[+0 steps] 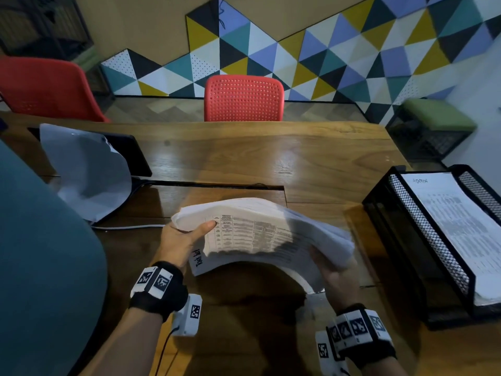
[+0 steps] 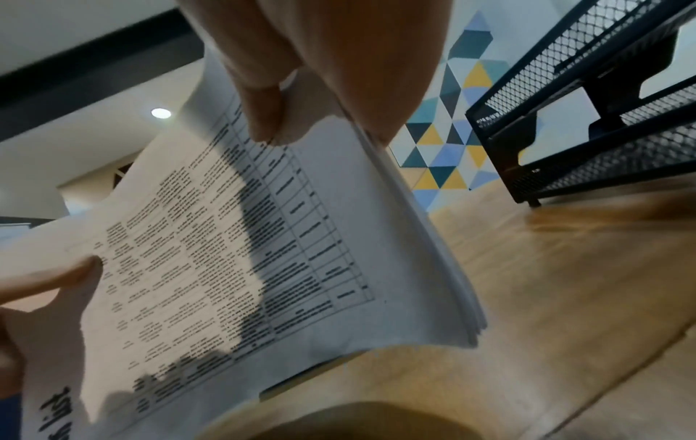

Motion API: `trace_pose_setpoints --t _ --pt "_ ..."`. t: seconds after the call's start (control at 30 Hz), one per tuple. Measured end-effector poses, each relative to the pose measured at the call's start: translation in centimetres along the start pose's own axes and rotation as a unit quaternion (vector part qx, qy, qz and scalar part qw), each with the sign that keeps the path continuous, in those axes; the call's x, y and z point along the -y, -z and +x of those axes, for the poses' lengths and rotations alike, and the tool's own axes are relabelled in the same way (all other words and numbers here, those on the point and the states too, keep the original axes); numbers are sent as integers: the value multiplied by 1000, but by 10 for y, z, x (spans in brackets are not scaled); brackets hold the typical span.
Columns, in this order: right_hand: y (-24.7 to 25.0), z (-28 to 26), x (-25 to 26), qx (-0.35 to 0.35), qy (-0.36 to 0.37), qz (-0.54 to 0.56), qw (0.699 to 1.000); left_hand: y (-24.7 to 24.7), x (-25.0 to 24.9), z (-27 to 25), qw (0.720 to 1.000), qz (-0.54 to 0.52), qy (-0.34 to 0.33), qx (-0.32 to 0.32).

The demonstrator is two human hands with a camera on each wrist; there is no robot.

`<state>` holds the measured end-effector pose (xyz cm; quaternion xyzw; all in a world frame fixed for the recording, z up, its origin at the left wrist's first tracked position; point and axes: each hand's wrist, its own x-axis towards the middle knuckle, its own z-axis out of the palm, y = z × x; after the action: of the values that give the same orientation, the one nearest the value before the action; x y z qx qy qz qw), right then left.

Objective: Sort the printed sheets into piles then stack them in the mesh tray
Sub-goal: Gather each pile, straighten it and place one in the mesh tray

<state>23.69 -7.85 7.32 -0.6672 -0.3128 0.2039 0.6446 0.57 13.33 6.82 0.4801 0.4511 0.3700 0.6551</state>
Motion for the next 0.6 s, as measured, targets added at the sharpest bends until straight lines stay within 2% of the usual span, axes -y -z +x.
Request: trace_pose_setpoints --t 0.07,0.13,0.23,0.33,0.5,0.6 --pt "4 1 2 -3 23 -40 999 3 1 2 1000 3 -8 2" --pt "10 3 0 -18 62 -127 990 3 7 6 999 29 -10 15" --pt "16 6 4 -10 141 -223 964 -5 11 8 999 34 -16 30" --pt "18 9 9 20 216 -307 927 -10 8 8 999 27 -10 29" --pt "22 10 14 -26 187 -392 901 -10 -5 1 998 46 -29 34" --pt "18 16 30 12 157 -462 873 -20 -34 -11 988 86 -87 90"
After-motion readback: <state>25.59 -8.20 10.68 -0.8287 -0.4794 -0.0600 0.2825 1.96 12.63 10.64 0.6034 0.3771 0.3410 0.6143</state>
